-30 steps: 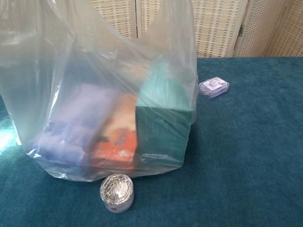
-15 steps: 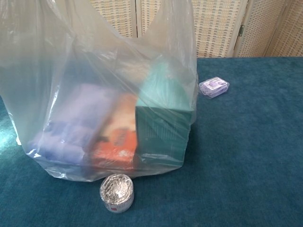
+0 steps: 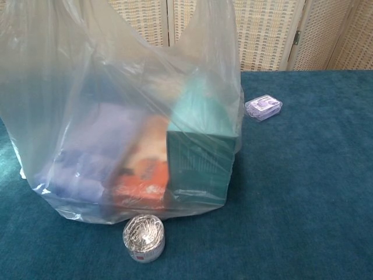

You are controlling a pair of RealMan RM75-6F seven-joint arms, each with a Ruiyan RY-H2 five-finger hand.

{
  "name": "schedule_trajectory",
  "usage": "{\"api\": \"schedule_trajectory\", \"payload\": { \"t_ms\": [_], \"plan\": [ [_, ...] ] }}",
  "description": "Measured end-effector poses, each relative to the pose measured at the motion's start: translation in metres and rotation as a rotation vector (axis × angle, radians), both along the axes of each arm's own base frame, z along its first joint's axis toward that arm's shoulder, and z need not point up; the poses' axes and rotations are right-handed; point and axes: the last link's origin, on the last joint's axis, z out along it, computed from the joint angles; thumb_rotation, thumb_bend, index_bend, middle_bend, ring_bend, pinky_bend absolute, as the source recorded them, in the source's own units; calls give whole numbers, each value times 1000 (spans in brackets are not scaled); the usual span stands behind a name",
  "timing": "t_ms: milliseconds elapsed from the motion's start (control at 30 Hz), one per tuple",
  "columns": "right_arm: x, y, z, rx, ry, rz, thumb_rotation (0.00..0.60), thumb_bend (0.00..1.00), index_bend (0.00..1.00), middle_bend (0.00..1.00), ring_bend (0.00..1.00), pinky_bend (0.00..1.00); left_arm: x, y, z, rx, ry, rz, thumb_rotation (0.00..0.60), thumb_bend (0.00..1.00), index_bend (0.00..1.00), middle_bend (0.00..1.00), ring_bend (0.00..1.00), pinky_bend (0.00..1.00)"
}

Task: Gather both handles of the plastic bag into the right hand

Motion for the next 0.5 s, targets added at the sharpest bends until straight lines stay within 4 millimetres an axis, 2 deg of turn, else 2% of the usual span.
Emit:
{"api": "schedule_trajectory", "payload": {
  "t_ms": [300,500],
  "plan": [
    [20,-17,-14,86,-18,86,600,146,58,180,67,80,13,8,0,47,-91,29,600,226,597,279,238,56],
    [37,-33,-26,166,-54,156,600,138,58,180,67,80,12,5,5,82,-107,43,600,291,611,294,248,56]
  ]
}}
